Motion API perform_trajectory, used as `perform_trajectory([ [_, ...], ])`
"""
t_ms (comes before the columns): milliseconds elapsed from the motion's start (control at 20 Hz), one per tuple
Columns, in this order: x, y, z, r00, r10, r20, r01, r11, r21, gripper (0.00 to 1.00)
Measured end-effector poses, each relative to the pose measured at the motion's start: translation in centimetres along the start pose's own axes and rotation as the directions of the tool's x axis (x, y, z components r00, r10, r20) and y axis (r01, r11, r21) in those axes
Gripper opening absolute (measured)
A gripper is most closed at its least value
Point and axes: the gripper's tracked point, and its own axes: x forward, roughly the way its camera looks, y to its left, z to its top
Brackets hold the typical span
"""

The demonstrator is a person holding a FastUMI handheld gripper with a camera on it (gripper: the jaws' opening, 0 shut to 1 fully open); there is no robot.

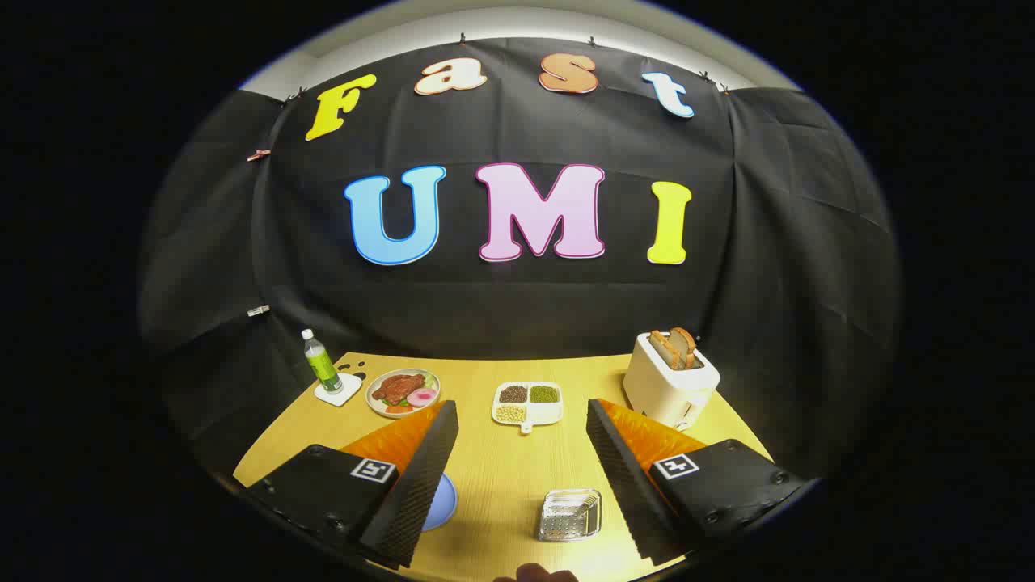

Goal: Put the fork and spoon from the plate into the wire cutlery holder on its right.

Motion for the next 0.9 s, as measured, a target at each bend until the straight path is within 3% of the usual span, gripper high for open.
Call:
perform_trajectory([
  [900, 0.2, 2.3, -2.8, 0.996, 0.012, -0.089, -0.014, 1.0, -0.019, 0.99],
])
